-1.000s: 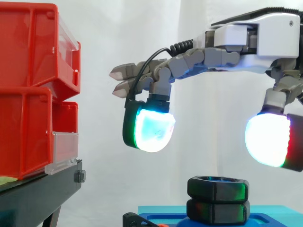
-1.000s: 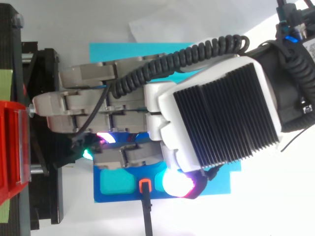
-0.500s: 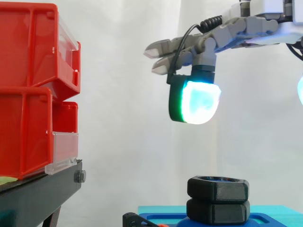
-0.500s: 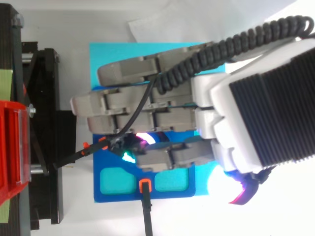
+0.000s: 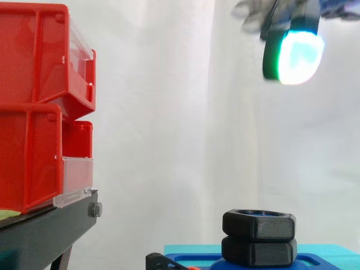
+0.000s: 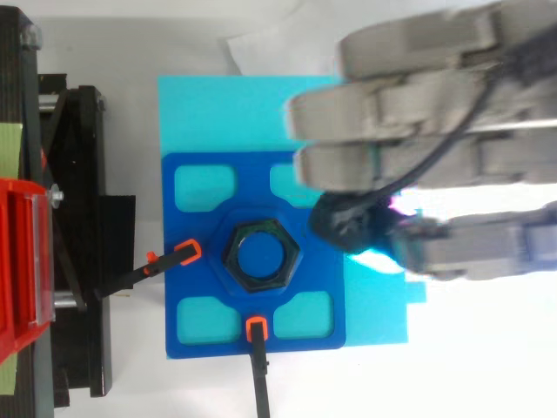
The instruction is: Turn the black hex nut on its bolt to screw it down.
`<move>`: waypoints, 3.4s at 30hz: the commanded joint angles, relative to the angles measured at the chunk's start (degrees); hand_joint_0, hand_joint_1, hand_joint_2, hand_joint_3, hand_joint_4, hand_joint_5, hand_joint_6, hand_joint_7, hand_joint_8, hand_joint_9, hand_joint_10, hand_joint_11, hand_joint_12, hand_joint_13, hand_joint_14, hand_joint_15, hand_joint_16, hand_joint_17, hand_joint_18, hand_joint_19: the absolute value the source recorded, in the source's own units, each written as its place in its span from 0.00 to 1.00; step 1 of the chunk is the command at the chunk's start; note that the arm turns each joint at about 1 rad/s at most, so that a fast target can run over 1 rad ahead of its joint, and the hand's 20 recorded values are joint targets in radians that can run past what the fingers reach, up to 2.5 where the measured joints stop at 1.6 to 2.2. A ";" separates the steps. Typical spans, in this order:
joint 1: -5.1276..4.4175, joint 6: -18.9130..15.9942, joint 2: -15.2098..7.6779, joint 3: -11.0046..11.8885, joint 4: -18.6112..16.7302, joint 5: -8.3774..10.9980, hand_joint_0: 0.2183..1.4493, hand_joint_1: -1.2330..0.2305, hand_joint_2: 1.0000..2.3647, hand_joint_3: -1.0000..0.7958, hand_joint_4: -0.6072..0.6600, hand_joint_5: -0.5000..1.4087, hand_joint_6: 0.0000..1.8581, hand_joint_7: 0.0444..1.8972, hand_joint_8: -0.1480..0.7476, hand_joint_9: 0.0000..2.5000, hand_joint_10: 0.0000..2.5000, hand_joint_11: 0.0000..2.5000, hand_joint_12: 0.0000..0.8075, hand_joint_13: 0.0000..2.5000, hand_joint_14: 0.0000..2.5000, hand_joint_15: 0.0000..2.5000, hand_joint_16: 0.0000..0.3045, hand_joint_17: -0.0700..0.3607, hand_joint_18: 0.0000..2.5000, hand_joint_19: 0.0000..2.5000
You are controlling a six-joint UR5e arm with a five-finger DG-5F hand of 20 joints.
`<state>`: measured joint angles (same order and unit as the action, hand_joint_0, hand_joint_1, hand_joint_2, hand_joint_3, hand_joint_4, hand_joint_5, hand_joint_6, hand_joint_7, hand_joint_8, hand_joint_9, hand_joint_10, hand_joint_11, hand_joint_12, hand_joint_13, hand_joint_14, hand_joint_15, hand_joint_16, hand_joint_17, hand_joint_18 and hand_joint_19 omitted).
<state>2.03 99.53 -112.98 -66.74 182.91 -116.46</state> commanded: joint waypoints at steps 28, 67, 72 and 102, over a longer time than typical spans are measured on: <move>-0.97 -51.54 12.08 -23.88 -4.67 18.64 0.14 0.52 0.00 0.28 0.63 0.14 0.27 0.45 0.45 0.11 0.00 0.00 0.46 0.02 0.00 0.00 0.22 0.52 0.09 0.01; -1.15 -61.74 12.08 -23.88 -5.37 18.99 0.18 0.53 0.00 0.28 0.64 0.15 0.27 0.45 0.45 0.14 0.00 0.00 0.43 0.04 0.00 0.00 0.21 0.49 0.09 0.01; -1.06 -61.74 12.08 -23.88 -5.37 18.99 0.18 0.53 0.00 0.28 0.64 0.15 0.27 0.45 0.45 0.14 0.00 0.00 0.44 0.04 0.00 0.00 0.21 0.50 0.09 0.01; -1.06 -61.74 12.08 -23.88 -5.37 18.99 0.19 0.54 0.00 0.28 0.63 0.15 0.27 0.45 0.45 0.13 0.00 0.00 0.44 0.04 0.00 0.00 0.21 0.49 0.09 0.01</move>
<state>0.96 37.79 -100.90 -90.62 177.54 -97.47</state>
